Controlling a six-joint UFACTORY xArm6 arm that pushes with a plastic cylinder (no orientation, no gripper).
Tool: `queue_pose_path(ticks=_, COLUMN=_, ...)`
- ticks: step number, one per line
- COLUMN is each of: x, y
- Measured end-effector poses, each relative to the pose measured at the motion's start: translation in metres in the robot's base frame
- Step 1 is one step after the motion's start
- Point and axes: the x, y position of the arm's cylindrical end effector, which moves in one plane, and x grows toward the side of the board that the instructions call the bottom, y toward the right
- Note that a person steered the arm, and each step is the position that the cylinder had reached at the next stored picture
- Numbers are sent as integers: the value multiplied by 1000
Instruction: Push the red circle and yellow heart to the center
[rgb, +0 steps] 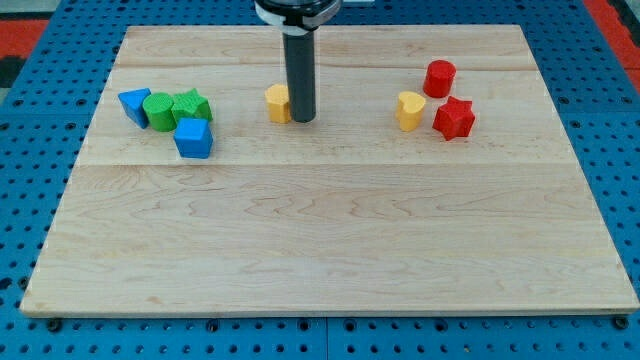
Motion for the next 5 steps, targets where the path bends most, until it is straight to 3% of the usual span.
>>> queue_pose_path(ticks=1, x=-22, y=-1)
queue_pose_path(ticks=3, x=10, y=-100)
queue_pose_path(ticks=5, x=-77, y=-68)
